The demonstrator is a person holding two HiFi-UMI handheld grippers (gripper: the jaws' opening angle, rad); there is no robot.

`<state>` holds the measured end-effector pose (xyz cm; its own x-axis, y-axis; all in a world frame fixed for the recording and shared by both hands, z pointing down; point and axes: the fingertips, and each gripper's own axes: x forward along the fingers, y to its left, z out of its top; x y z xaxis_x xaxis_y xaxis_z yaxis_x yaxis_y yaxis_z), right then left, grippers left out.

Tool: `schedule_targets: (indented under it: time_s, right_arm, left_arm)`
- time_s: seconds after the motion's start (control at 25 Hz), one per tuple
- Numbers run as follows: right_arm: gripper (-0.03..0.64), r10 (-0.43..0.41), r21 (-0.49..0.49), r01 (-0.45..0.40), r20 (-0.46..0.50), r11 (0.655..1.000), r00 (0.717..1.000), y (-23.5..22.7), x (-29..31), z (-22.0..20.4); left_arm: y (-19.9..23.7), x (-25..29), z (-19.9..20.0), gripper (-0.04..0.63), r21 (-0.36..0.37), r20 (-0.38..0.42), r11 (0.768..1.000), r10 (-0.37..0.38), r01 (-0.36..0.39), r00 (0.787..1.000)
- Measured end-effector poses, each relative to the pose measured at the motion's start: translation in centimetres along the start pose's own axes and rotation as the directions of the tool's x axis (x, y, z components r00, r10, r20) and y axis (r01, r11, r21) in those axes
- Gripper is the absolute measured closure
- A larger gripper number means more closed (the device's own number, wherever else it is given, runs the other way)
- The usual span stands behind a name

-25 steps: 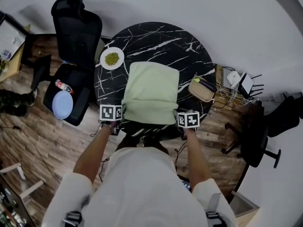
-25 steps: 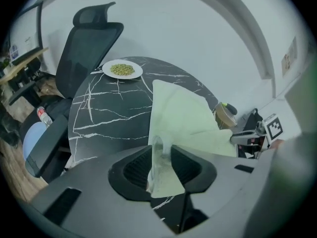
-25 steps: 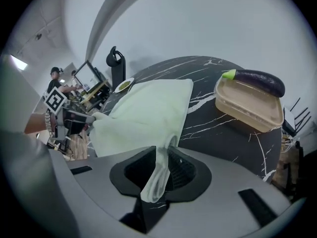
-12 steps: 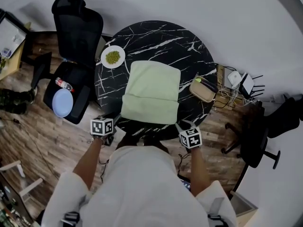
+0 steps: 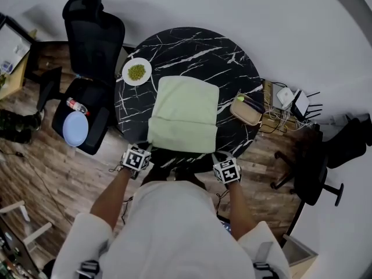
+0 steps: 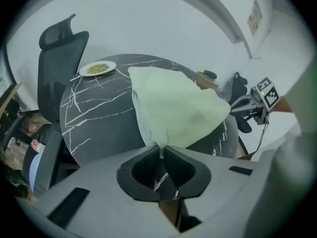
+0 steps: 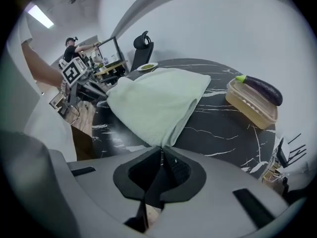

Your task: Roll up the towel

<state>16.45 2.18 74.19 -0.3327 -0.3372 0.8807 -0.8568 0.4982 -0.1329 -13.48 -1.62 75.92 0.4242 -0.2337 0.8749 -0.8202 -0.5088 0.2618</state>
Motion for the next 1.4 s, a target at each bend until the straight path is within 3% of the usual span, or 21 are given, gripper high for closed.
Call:
schedule_targets:
  time_s: [0.16, 0.32, 0.56, 0.72, 0.84, 0.96, 1.2, 1.4]
  right_arm:
    - [0.615, -0.008, 0.037, 0.006, 0.058, 0.999, 0.998, 0.4, -1.8, -0.3]
    - [0.615, 0.02, 0.027, -0.022, 0.048, 0.999, 0.999, 2.3, -3.0, -1.6]
    - [0.615, 0.152, 0.067, -0.151, -0.012, 0.986, 0.988, 6.0, -6.7, -4.2]
    - [0.615, 0.17, 0.145, -0.183, 0.099, 0.972, 0.98, 5.4, -9.8, -2.0]
    - [0.615, 0.146, 0.174, -0.178, 0.181, 0.969, 0.973, 3.9, -10.4, 1.0]
    - [0.615, 0.117, 0.195, -0.158, 0.205, 0.968, 0.972, 1.9, -9.4, 3.6]
    - [0.615, 0.07, 0.3, -0.099, 0.107, 0.949, 0.992, -2.2, -3.7, 5.5]
    - [0.615, 0.04, 0.356, -0.049, 0.034, 0.933, 0.999, -4.2, -0.7, 5.0]
  left_arm:
    - [-0.7, -1.9, -0.3, 0.575, -0.009, 0.063, 1.0, -0.007, 0.007, 0.998]
    - [-1.7, -3.2, -2.1, 0.577, -0.001, 0.05, 1.0, -0.028, 0.028, 0.998]
    - [-4.0, -7.0, -4.7, 0.575, -0.049, 0.019, 0.993, -0.106, 0.107, 0.994]
    - [-4.4, -9.4, -2.8, 0.575, -0.094, 0.068, 0.986, -0.134, 0.14, 0.989]
    - [-3.4, -9.3, 0.0, 0.575, -0.093, 0.103, 0.988, -0.112, 0.122, 0.988]
    - [-2.2, -8.4, 2.7, 0.575, -0.107, 0.12, 0.989, -0.086, 0.099, 0.989]
    - [0.4, -3.5, 5.9, 0.575, -0.222, 0.067, 0.972, -0.061, 0.074, 0.996]
    - [2.0, -0.7, 5.8, 0.574, -0.247, -0.005, 0.968, -0.038, 0.036, 0.999]
